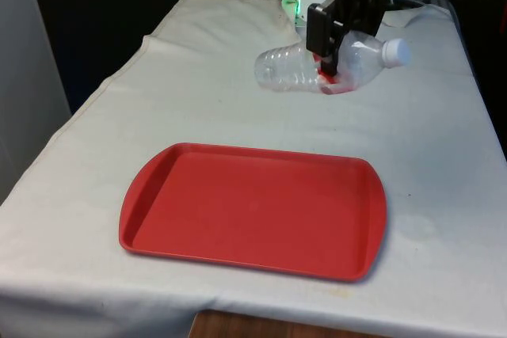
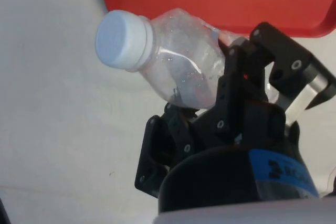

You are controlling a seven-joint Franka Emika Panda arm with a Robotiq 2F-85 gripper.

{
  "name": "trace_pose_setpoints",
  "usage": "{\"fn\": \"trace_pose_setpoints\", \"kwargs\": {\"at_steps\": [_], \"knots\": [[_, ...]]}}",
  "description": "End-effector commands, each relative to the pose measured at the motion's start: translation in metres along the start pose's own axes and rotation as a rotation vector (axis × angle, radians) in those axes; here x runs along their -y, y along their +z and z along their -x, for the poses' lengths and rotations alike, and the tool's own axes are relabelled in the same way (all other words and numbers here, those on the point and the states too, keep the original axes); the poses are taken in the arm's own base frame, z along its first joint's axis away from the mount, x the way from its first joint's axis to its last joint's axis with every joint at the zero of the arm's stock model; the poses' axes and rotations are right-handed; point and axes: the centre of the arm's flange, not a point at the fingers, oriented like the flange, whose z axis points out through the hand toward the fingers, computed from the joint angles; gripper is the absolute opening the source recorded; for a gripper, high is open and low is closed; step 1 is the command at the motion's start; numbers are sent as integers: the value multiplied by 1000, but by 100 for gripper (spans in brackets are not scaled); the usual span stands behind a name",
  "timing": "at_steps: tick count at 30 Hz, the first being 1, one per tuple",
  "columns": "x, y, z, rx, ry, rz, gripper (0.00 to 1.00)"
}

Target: Place the bottle upright on the tray.

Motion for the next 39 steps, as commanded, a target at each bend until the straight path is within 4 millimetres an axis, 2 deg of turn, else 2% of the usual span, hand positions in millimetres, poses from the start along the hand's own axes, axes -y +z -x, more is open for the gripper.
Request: {"fn": "trace_pose_setpoints", "kwargs": {"at_steps": [1, 23, 39], "knots": [[-1, -3, -1, -12, 16, 6, 34], [-2, -11, -15, -77, 140, 60, 34], [-3, -10, -12, -74, 174, 55, 34]]}}
